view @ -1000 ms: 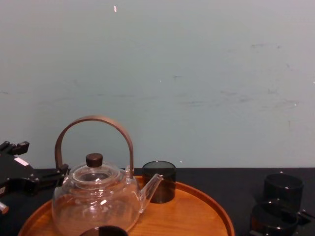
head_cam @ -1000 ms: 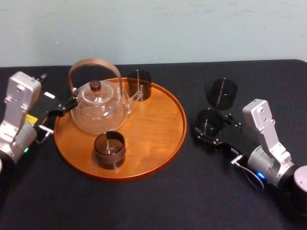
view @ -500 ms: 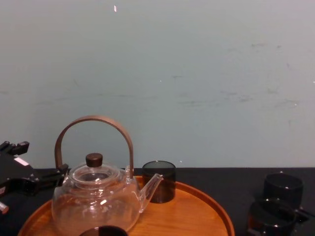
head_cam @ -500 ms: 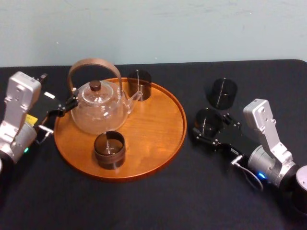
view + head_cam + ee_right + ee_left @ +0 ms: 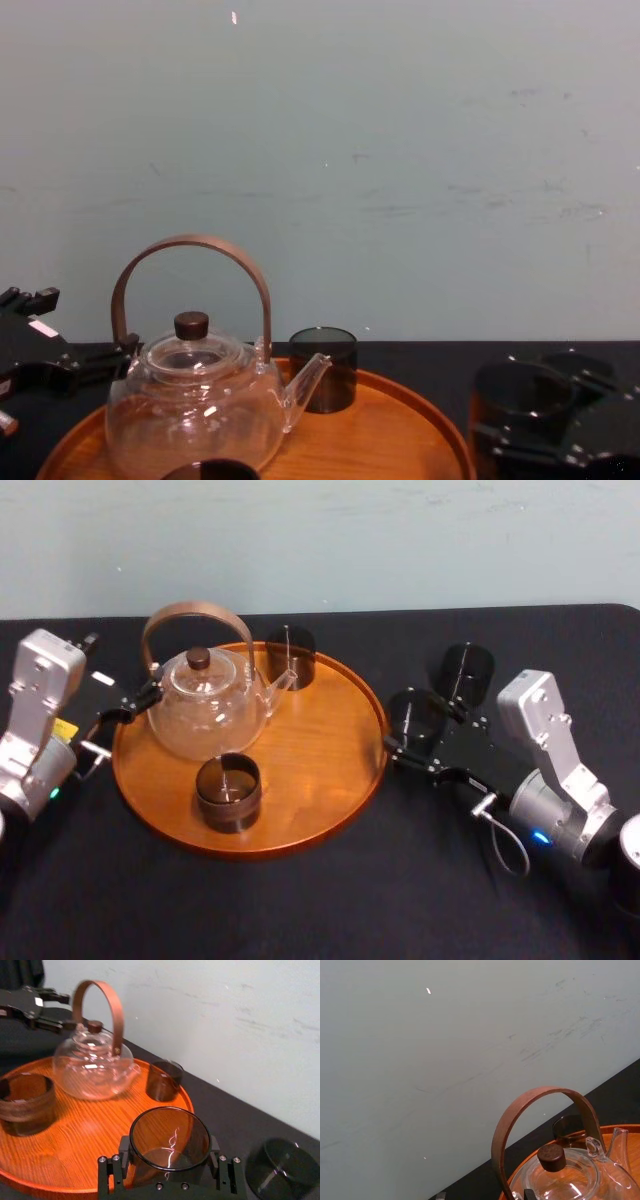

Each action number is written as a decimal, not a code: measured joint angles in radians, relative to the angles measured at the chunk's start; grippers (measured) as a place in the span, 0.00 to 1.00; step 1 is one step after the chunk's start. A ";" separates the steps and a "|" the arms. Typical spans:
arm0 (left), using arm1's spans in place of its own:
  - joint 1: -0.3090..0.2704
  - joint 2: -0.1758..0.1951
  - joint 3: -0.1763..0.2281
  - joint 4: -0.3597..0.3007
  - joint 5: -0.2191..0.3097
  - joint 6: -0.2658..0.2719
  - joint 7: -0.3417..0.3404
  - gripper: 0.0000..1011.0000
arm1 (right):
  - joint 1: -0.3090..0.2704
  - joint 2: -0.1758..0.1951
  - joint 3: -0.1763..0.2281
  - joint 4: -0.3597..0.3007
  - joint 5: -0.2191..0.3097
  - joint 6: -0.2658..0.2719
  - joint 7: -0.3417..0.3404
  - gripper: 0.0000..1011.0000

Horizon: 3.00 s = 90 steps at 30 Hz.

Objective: Pick up the glass from the table and place it on the tray.

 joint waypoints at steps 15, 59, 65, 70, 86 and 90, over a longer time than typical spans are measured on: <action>0.000 0.000 0.000 0.000 0.000 0.000 0.000 1.00 | 0.087 -0.042 -0.083 0.032 -0.035 0.016 0.028 0.91; 0.000 0.000 0.000 0.000 0.000 0.000 0.000 1.00 | 0.171 -0.133 -0.209 0.222 -0.060 -0.035 0.062 0.91; 0.000 0.000 0.000 0.000 0.000 0.000 0.000 1.00 | 0.178 -0.141 -0.213 0.244 -0.060 -0.042 0.067 0.91; 0.000 0.000 0.000 0.000 0.000 0.000 0.000 1.00 | 0.181 -0.147 -0.216 0.257 -0.059 -0.049 0.068 0.91; 0.000 0.000 0.000 0.000 0.000 0.000 0.000 1.00 | 0.185 -0.155 -0.222 0.272 -0.064 -0.060 0.066 0.91; 0.000 0.000 0.000 0.000 0.000 0.000 0.000 1.00 | 0.185 -0.155 -0.222 0.272 -0.064 -0.060 0.066 0.91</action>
